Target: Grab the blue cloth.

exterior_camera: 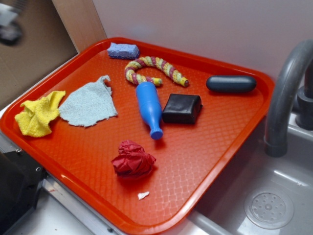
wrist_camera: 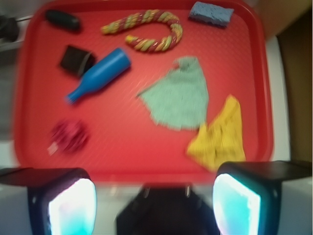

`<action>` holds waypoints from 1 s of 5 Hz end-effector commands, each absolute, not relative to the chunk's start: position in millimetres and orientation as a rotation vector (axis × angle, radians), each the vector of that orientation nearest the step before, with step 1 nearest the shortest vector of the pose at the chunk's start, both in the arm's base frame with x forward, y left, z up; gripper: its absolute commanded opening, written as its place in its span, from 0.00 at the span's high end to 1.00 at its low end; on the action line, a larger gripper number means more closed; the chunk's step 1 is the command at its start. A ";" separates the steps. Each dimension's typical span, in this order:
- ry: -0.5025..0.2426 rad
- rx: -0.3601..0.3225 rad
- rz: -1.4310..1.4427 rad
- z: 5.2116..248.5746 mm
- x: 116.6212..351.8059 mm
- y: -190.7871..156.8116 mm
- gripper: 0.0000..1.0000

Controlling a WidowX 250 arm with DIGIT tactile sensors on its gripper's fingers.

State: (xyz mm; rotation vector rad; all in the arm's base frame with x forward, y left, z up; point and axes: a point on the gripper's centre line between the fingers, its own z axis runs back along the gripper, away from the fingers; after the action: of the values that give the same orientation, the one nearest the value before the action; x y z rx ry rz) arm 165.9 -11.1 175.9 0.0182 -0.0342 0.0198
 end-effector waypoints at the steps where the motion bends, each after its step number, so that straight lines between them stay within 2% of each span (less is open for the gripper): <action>1: -0.162 0.054 0.002 108.0 243.7 19.9 0.00; 2: -0.106 0.110 -0.079 68.2 259.1 33.7 0.00; 3: -0.075 0.076 -0.114 65.0 247.5 51.8 0.00; 4: -0.025 0.032 -0.159 32.1 240.5 39.9 0.00; 5: -0.047 0.012 -0.162 22.9 247.2 23.4 1.00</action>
State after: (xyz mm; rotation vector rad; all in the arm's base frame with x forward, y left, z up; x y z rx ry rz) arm 236.8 29.3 17.9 0.0097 0.0003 -0.1634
